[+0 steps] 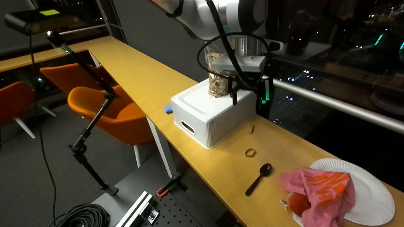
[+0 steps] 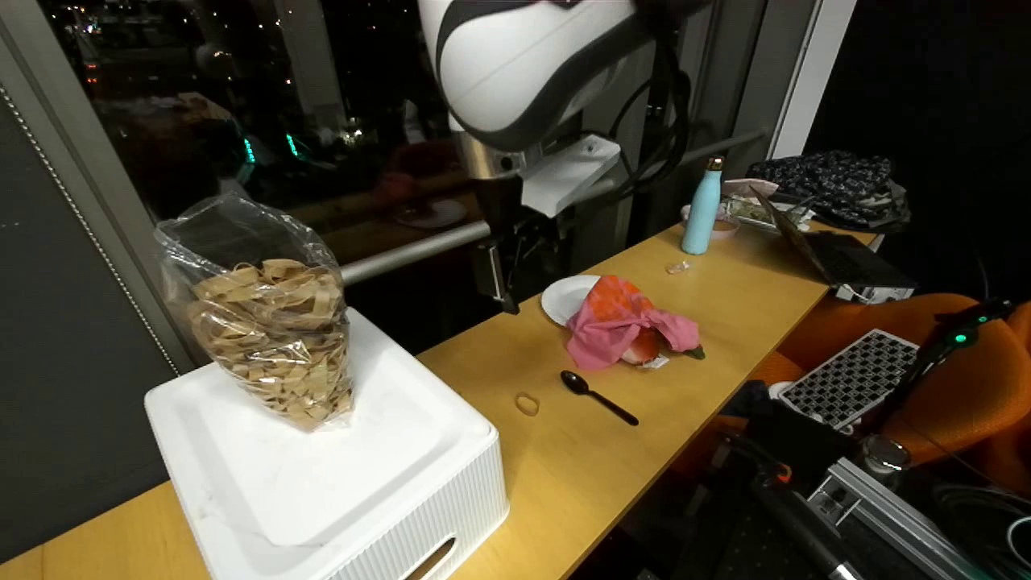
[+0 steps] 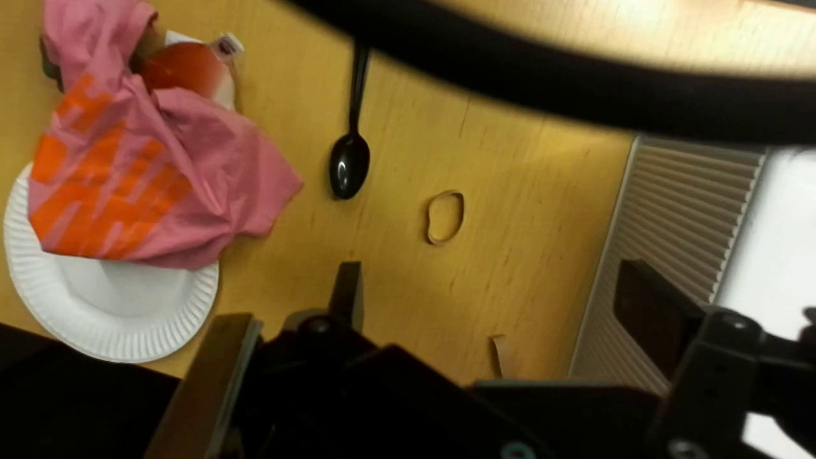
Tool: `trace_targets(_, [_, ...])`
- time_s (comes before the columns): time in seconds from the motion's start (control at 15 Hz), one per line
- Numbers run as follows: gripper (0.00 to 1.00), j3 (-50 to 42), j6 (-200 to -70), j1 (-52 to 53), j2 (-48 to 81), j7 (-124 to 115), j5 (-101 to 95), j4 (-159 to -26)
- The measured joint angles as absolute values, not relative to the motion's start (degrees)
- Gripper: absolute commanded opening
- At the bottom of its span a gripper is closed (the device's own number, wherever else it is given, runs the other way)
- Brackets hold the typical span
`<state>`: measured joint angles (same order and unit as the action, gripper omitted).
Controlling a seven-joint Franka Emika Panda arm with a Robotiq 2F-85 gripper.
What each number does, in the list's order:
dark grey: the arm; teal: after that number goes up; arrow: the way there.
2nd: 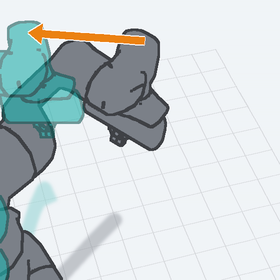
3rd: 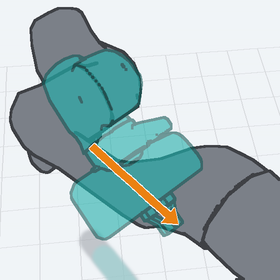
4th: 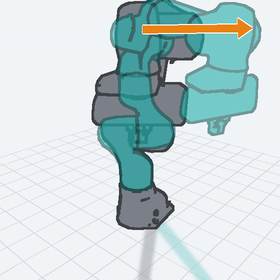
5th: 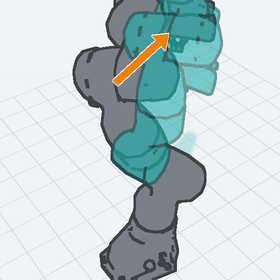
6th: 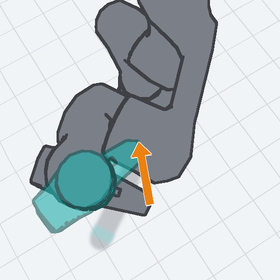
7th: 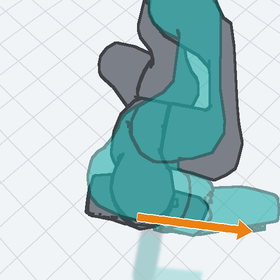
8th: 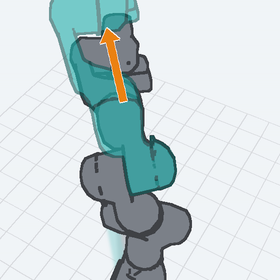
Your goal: Pick the three brown rubber bands from the table and put them in the clear rubber band bag one by one
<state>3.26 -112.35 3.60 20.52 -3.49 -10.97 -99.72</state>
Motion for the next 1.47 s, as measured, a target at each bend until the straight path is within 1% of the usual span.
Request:
trace_targets(0.47, [1.0, 3.3, -119.6, 3.3, 26.1, -0.4, -8.5, -103.2])
trace_targets(0.87, [1.0, 1.7, -132.0, 2.3, 29.2, -0.4, -8.5, -108.6])
trace_targets(1.2, [1.0, 1.2, -140.3, 2.1, 33.6, -0.4, -8.5, -109.3])
trace_targets(1.47, [1.0, 0.9, -143.0, 2.2, 36.9, -0.5, -8.5, -109.3])
